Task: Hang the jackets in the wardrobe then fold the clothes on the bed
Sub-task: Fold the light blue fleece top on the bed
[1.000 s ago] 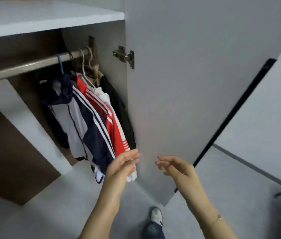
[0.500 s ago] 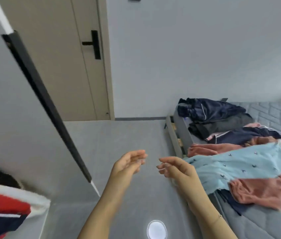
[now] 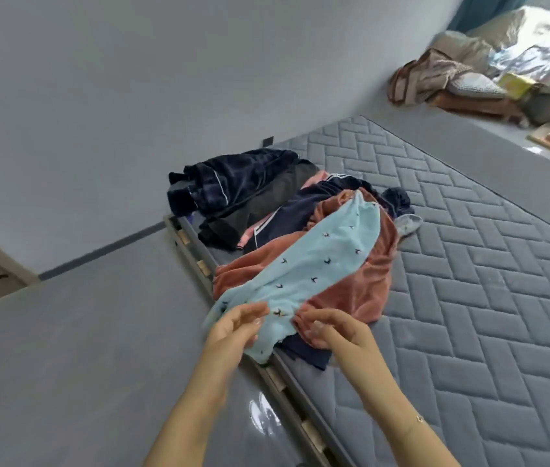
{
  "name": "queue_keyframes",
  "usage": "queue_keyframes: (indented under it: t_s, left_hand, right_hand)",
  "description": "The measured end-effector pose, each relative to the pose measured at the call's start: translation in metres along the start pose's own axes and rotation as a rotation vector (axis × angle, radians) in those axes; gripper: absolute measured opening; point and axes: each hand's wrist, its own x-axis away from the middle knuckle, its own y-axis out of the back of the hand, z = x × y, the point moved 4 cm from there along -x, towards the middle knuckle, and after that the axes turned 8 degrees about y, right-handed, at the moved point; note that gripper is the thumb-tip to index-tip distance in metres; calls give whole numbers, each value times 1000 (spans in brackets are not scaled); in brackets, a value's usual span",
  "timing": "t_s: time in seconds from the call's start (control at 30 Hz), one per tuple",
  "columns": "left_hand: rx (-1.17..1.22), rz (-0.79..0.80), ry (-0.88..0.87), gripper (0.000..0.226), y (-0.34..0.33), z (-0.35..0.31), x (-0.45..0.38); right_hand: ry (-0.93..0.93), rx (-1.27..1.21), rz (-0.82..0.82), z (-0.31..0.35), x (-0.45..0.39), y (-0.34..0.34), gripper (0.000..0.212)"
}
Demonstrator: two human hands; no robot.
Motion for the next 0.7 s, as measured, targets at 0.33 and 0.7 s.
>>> queue_keyframes:
  t_s: [0.33, 0.7]
  left_hand:
    - [-81, 72, 129, 26, -67, 3, -204]
    - [-118, -96, 269, 30, -29, 86, -389]
  right_hand:
    - [-146, 148, -99, -64, -156, 67, 19]
    - [-265, 228, 62, -150, -309, 22, 21]
